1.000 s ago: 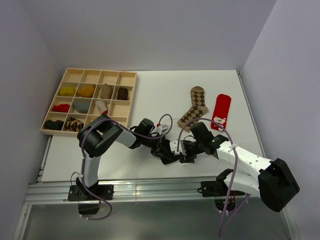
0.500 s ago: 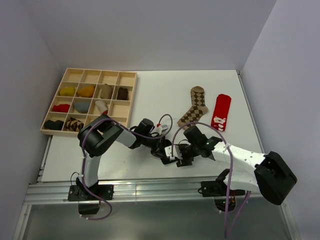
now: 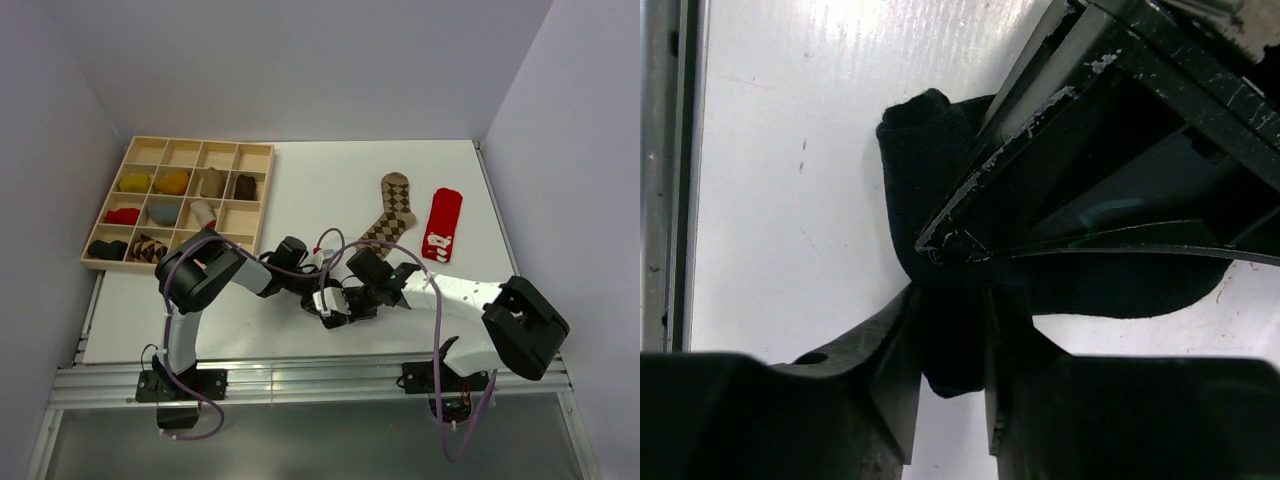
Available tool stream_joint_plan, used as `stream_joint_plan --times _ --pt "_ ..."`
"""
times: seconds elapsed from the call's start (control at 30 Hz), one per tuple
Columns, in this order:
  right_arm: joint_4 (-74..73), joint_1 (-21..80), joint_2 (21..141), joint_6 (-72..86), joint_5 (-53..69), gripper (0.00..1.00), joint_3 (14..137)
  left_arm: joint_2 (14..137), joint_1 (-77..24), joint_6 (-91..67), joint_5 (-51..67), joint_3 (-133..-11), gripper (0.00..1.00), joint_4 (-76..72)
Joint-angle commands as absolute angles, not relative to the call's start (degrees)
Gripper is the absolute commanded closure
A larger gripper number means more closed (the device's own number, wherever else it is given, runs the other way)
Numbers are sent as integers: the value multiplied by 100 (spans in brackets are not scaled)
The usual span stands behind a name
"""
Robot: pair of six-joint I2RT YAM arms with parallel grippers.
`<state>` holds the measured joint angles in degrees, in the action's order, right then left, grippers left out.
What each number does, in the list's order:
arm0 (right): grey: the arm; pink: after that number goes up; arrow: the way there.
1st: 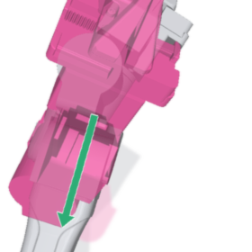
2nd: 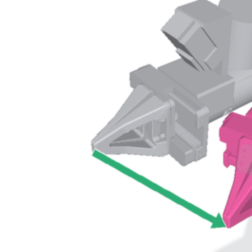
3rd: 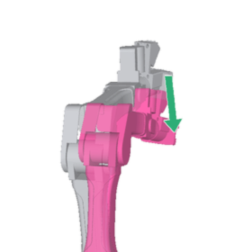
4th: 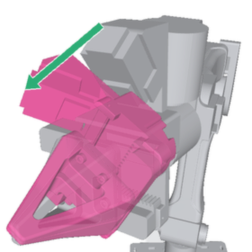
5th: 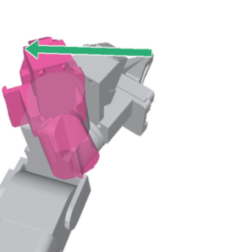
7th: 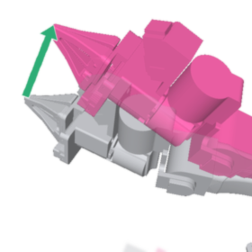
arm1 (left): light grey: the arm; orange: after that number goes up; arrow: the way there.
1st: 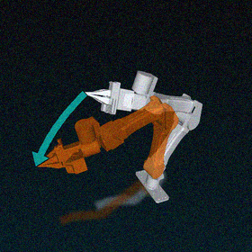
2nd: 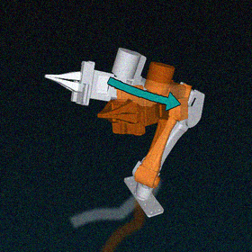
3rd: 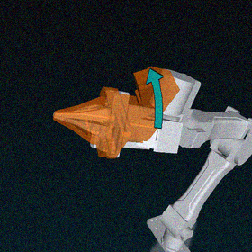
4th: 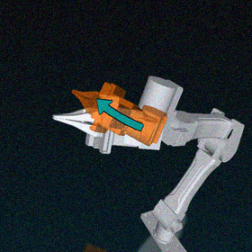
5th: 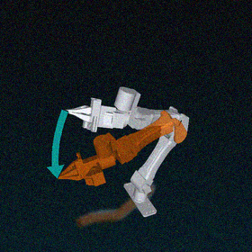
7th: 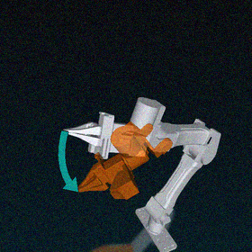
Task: Roll the socks
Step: Roll the sock at the center of the board.
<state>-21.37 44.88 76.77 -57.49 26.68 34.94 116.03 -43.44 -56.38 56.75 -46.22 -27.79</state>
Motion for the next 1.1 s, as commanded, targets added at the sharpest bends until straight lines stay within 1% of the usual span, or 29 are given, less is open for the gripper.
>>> stream_joint_plan --times 0.0,0.03,0.07,0.13,0.3,0.37,0.63,0.77,0.83,0.9,1.03,1.07 --pt "-2276 4588 7971 -5704 2480 70 3718 11400 -4333 -5388 5704 -4737 91 -2796" --pt "-2302 4579 7972 -5748 2452 71 3718 11356 -4333 -5318 5652 -4755 88 -2543" --pt "-2277 4579 7946 -5757 2409 75 3666 11242 -4333 -5152 5530 -4807 81 -2392" --pt "-2285 4579 7831 -5835 2198 75 3543 11093 -4324 -4958 5388 -4825 69 -2128" --pt "-2478 4553 7656 -5871 1864 76 3384 10609 -4228 -4720 5125 -4851 59 -1803" --pt "-2601 4544 7568 -5880 1802 77 3323 10460 -4166 -4519 4906 -4939 59 -1444" --pt "-2997 4403 7313 -5845 1617 77 3313 10143 -4008 -4009 4185 -5115 61 -634" --pt "-3277 4403 7409 -5854 1652 77 3506 10431 -4008 -3859 3788 -5325 66 -220" --pt "-3445 4386 7479 -5924 1757 77 3681 10564 -3999 -3806 3657 -5405 67 -133" --pt "-3726 4368 7655 -6002 1897 77 3831 10827 -3999 -3814 3542 -5642 71 -70" --pt "-4288 4307 8120 -6178 2153 76 4480 11249 -4008 -3789 3446 -6159 73 -97" --pt "-4541 4289 8400 -6248 2179 76 4604 11476 -4008 -3771 3506 -6292 74 -62"
